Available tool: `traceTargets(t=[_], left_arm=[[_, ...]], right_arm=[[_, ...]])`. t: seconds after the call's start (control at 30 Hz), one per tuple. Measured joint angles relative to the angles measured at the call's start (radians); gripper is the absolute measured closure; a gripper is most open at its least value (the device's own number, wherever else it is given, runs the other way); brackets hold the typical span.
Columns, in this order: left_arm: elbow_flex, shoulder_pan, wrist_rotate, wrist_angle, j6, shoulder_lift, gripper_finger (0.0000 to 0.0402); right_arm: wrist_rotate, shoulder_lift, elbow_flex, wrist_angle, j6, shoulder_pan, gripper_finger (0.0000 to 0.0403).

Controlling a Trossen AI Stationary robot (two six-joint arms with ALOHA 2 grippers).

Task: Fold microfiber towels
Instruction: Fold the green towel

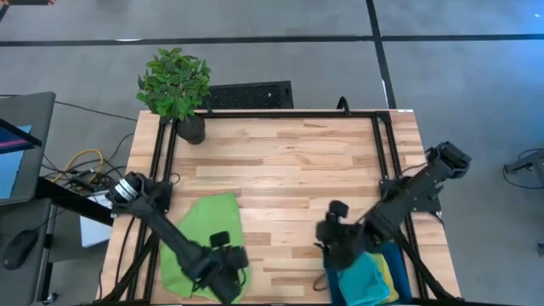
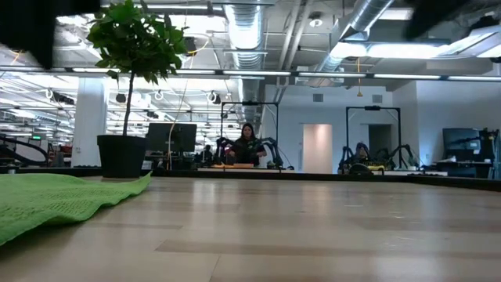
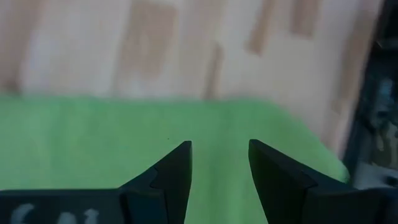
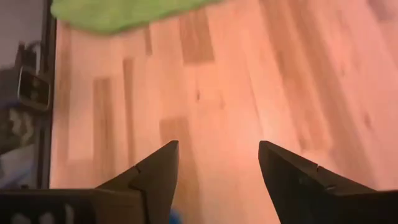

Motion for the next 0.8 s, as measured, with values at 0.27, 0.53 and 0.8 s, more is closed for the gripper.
traceTargets(t=[0.27, 0.53, 0.8], left_arm=[[-0.001, -0.147, -0.003, -0.118, -0.391, 0.0, 0.0251], [-0.16, -0.202, -0.044, -0.164, -0.701, 0.0, 0.0251], [-0.267, -0.18, 0.016, -0.135, -0.709, 0.0, 0.0251]], right_arm=[[-0.002, 0.0, 0.0, 0.221, -0.254, -0.114, 0.0159], [-0.003, 0.0, 0.0, 0.312, -0.359, -0.145, 0.0159], [-0.004, 0.0, 0.0, 0.312, -0.356, -0.158, 0.0159]])
